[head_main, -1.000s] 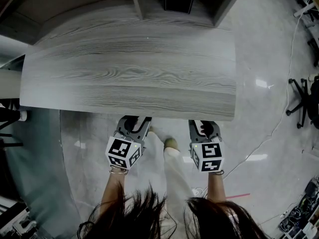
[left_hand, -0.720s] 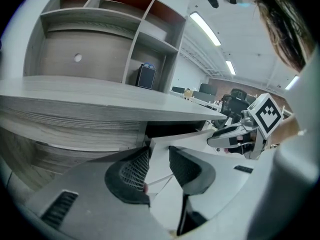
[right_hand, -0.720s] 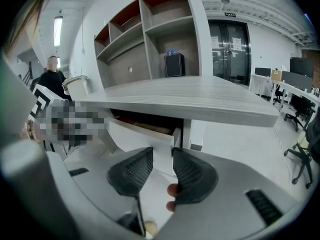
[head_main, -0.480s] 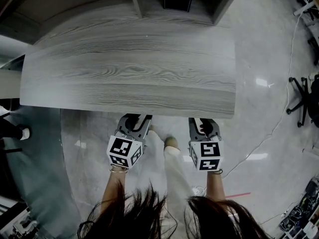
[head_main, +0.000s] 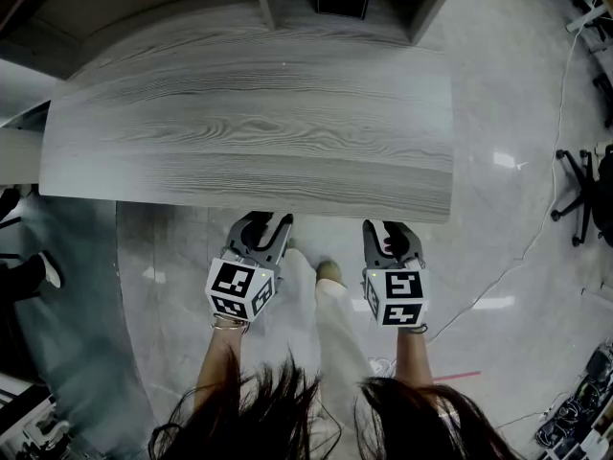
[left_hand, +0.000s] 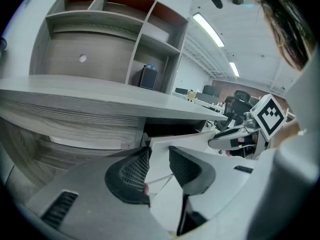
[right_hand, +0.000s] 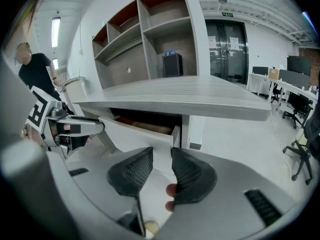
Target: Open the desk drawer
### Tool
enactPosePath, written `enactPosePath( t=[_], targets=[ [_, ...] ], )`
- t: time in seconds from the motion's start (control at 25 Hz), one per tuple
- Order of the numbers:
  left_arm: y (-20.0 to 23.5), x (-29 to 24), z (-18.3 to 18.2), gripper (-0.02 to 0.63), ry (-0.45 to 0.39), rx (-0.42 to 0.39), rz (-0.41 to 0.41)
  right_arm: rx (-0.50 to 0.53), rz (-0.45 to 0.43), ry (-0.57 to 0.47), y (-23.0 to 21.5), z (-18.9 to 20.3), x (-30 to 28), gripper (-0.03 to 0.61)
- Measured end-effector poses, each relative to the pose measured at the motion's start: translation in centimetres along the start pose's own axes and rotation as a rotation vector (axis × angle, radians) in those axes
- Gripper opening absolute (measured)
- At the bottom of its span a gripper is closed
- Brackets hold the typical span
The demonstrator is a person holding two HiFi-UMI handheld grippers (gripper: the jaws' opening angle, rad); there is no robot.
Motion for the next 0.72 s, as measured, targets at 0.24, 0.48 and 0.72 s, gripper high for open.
enactPosePath(
  t=[0.24, 0.48, 0.72],
  targets=[
    [-0.4, 0.2, 0.4, 0.123, -0.002, 0.009, -0.011, 0.001, -0.006, -0.002, 0.0, 0.3, 0.2, 0.118],
    [-0.7, 0.7, 0.8, 0.123, -0.004, 0.014, -0.016, -0.003, -0.01, -0.001, 0.2, 0.8, 0.7, 0.118],
    [-1.0, 1.2, 1.4, 0.123, -0.004, 0.022, -0.019, -0.002, -0.009, 0.002, 0.5, 1.5, 1.1, 0.118]
  ],
)
Point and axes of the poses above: the fingertips, and each gripper's own axes: x backward along the fingers, y to its left, z out of its underside, the point moved 8 cm from there along x, backward along the fingers, and after that the axes turned 7 degrees about z, right-handed, at the moved point
